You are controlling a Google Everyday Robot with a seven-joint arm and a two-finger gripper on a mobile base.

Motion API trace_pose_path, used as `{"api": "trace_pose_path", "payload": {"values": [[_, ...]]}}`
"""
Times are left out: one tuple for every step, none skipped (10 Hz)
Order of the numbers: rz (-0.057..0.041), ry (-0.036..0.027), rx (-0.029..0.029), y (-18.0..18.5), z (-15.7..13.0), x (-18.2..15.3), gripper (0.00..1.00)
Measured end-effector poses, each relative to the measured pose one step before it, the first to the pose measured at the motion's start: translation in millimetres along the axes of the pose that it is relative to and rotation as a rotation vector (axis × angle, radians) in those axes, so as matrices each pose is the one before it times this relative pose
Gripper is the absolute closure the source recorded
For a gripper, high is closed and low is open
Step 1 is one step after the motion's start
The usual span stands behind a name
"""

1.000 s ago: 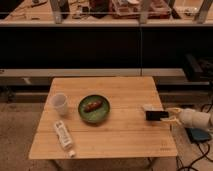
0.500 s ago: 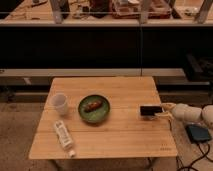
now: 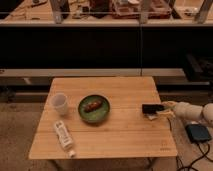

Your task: Place the eraser on the white sponge

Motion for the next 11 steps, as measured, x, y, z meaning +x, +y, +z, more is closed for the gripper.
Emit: {"api": "trace_pose_path", "payload": {"values": [[-0.00532, -0.00146, 0.00359, -2.57, 0.62, -0.28, 0.54], [-0.00042, -0.00285, -0.00233, 0.05, 1.19, -0.40, 0.46], [0.00143, -0.00476, -0.00183, 0.05, 1.42, -1.17, 0.38], [0.00391, -0.00492, -0.00122, 0.37, 1.68, -0.24, 0.28], [0.00664, -0.00509, 0.00006, 0.46, 0.67, 1.12, 0.21], [0.00389, -0.00156, -0.00065, 0.84, 0.35, 1.01, 0.20], [0.00342, -0.00189, -0.00346, 2.20, 1.66, 1.05, 0.20], [0.00246, -0.00347, -0.00526, 2.74, 2.11, -0.31, 0.20], [0.00557, -0.00484, -0.00826, 3.47, 2.87, -1.03, 0.20], [0.00677, -0.00524, -0.01168, 4.70, 2.72, -1.20, 0.20], [0.00393, -0.00335, -0.01582, 6.02, 2.15, -1.62, 0.20]]}}
